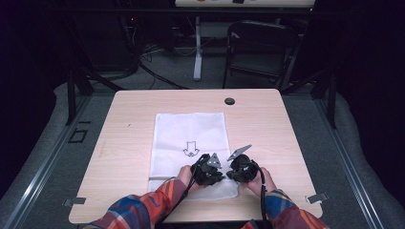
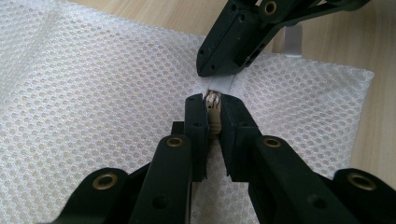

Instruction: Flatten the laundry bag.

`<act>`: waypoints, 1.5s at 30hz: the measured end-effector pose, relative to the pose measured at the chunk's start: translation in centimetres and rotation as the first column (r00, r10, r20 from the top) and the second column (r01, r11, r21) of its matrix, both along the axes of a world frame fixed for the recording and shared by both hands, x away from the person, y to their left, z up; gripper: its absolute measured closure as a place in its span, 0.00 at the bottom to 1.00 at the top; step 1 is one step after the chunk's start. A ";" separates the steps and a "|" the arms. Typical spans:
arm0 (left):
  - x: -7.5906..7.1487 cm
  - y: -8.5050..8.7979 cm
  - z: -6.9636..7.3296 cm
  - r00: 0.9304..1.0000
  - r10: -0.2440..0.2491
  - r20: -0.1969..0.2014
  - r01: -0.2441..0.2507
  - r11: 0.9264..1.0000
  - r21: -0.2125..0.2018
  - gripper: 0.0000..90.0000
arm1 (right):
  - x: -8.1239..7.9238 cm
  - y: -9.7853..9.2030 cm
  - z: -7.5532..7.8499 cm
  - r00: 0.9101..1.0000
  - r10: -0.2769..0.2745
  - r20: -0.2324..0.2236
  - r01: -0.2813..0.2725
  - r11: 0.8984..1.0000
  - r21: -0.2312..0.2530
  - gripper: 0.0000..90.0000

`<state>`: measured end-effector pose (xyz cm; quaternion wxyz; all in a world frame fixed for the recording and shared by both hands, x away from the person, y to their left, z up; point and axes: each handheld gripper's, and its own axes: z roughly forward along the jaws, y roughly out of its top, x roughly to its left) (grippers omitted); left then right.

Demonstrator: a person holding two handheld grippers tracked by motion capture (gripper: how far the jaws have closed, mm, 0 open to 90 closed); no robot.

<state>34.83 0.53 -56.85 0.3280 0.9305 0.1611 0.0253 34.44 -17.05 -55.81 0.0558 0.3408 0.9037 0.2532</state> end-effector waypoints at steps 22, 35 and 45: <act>0.3 0.9 0.2 1.000 0.010 -0.028 -0.010 1.000 -0.004 0.91 | 0.0 -0.1 0.0 1.000 -0.003 -0.003 0.003 1.000 -0.002 1.00; 0.4 2.3 0.5 0.999 0.020 -0.047 -0.020 1.000 0.005 0.90 | -0.1 0.0 0.0 1.000 -0.010 -0.003 0.010 1.000 0.006 1.00; 0.6 2.6 0.6 0.998 0.017 -0.058 -0.016 1.000 0.014 0.90 | -0.1 0.1 0.1 1.000 -0.016 -0.001 0.016 1.000 -0.012 1.00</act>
